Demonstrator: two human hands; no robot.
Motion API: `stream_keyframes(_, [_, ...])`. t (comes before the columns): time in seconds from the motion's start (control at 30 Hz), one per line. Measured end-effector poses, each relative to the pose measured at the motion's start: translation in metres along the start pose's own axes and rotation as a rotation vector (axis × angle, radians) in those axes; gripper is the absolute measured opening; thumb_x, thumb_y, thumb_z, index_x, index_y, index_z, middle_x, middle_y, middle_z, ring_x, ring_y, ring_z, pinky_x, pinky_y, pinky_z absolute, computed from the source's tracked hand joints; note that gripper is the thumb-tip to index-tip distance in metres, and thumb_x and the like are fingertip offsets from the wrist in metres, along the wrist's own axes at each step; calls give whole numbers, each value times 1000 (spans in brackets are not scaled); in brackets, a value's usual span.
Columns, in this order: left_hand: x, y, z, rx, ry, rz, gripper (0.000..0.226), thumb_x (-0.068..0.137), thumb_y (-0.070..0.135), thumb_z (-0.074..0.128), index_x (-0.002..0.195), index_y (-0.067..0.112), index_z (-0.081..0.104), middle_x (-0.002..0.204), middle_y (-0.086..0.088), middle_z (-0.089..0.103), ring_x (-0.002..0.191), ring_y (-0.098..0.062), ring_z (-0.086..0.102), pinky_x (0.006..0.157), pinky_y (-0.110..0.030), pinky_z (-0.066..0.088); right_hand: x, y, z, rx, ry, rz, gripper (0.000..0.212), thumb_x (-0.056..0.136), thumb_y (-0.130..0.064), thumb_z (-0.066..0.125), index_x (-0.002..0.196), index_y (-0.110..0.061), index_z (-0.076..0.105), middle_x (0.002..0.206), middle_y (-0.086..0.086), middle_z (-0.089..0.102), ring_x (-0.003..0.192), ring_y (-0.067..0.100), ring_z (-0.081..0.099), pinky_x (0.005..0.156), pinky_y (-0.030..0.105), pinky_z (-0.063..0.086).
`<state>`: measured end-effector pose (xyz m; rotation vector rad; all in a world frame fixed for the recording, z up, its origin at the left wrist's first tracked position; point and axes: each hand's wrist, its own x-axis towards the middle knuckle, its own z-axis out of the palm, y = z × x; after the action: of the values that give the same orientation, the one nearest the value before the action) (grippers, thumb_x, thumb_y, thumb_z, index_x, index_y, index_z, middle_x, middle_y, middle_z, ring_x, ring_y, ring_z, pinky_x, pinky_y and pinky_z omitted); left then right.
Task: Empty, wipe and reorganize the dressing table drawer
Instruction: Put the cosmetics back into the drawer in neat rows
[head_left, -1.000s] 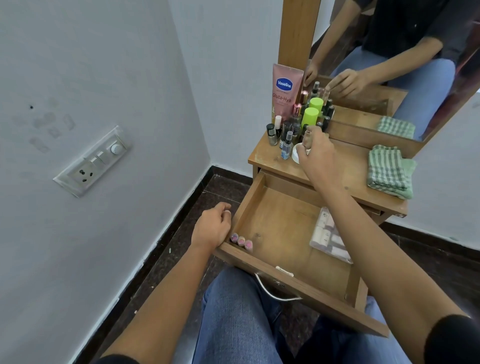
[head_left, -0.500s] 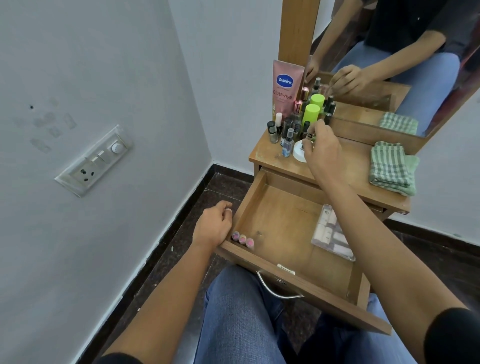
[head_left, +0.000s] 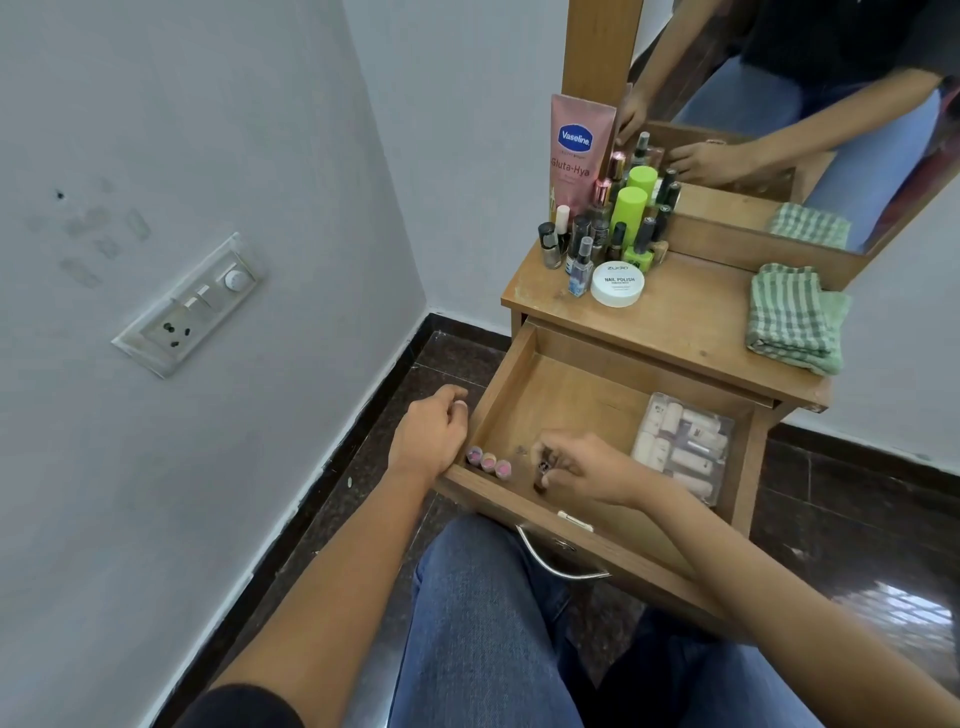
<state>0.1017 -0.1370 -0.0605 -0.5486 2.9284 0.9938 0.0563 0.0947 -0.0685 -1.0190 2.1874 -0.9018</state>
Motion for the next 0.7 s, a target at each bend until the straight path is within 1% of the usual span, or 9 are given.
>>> stream_keyframes(0.07, [0,0,1,3,3,-3,32,101,30,41,127,26,58,85,1,68,67,-13,59,71,-36,53,-1,1,6,33,-5,14,13,89,-5,61,97,-15,58,92,-8,65,87,1,65,82,26,54])
stream_keyframes(0.13, [0,0,1,7,7,-6,31,101,30,41,127,26,58,84,2,67,65,-11,56,69,-34,52,-1,1,7,59,0,30,14,88,-4,62,98,-13,58,91,-8,64,85,0,65,82,26,54])
stream_keyframes(0.23, [0,1,1,4,8,-8,31,102,31,41,128,26,57,88,2,68,66,-10,55,69,-33,52,0,5,11,63,-17,66,20,87,0,61,97,-17,58,92,-8,65,84,-4,64,78,19,53])
stream_keyframes(0.3, [0,1,1,-1,10,-8,32,102,31,41,128,26,57,81,3,65,63,-9,54,67,-33,51,1,7,16,47,-34,82,26,86,4,60,94,-21,59,92,-11,64,84,-5,62,78,18,51])
stream_keyframes(0.37, [-1,1,0,-11,13,-8,32,101,31,42,128,25,58,73,6,61,61,-8,52,64,-31,47,3,8,20,43,-47,97,29,85,5,59,92,-23,58,91,-10,64,86,1,62,80,21,53])
stream_keyframes(0.4, [-1,2,0,-16,12,-8,32,101,32,42,128,24,58,74,6,62,63,-8,53,65,-31,47,5,8,21,42,-49,101,29,85,6,59,92,-22,57,92,-7,65,88,6,63,81,24,54])
stream_keyframes(0.47, [-1,3,0,-30,8,-8,33,100,34,43,128,23,58,84,5,67,73,-11,60,72,-33,52,7,9,22,42,-43,112,30,85,7,59,92,-22,58,94,-4,66,91,11,64,84,28,54])
stream_keyframes(0.53, [-2,3,-1,-44,3,-9,34,100,35,44,128,23,58,93,4,68,83,-14,63,79,-35,54,9,10,23,46,-28,128,30,85,8,58,92,-21,59,94,-4,66,92,12,64,85,30,54])
stream_keyframes(0.7, [-2,4,-1,-56,5,-10,34,100,37,46,129,22,58,98,4,67,88,-13,63,82,-34,53,11,11,25,86,0,144,28,87,7,58,91,-20,60,94,-6,65,93,10,65,87,30,54])
